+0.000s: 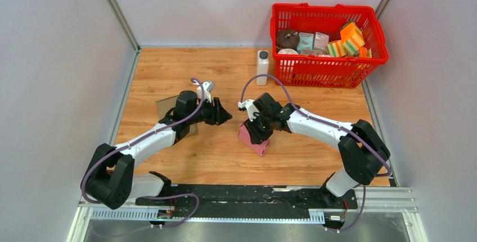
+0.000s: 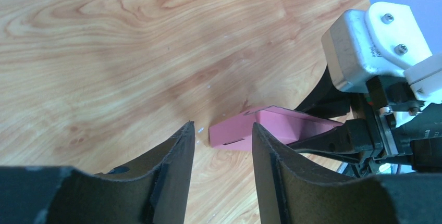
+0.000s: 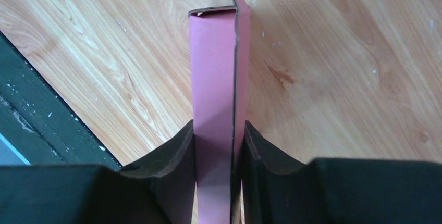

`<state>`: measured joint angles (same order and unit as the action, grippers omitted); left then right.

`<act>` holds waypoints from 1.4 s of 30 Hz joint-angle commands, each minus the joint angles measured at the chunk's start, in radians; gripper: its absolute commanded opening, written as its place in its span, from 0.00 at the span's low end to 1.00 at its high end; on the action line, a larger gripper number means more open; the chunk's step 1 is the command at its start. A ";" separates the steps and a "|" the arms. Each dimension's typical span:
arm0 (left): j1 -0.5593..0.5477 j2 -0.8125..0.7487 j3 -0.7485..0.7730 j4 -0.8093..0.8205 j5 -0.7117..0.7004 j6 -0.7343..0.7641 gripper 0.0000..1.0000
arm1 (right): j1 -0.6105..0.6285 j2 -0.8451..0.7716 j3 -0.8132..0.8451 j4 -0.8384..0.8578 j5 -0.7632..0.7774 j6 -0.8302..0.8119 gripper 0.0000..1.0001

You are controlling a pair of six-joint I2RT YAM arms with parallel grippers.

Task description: Fold the paper box

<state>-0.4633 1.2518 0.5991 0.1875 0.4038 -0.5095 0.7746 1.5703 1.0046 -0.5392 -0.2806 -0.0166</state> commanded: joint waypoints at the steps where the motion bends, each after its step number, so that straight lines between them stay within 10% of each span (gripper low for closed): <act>1: 0.000 0.044 0.060 0.082 0.084 0.062 0.50 | 0.018 -0.016 0.005 0.053 0.034 -0.005 0.31; 42: -0.113 0.224 0.148 0.119 0.242 0.278 0.24 | 0.015 -0.020 0.023 0.056 -0.011 -0.022 0.20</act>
<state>-0.5518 1.4742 0.6994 0.2947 0.6209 -0.2710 0.7879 1.5700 1.0046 -0.5182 -0.2718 -0.0273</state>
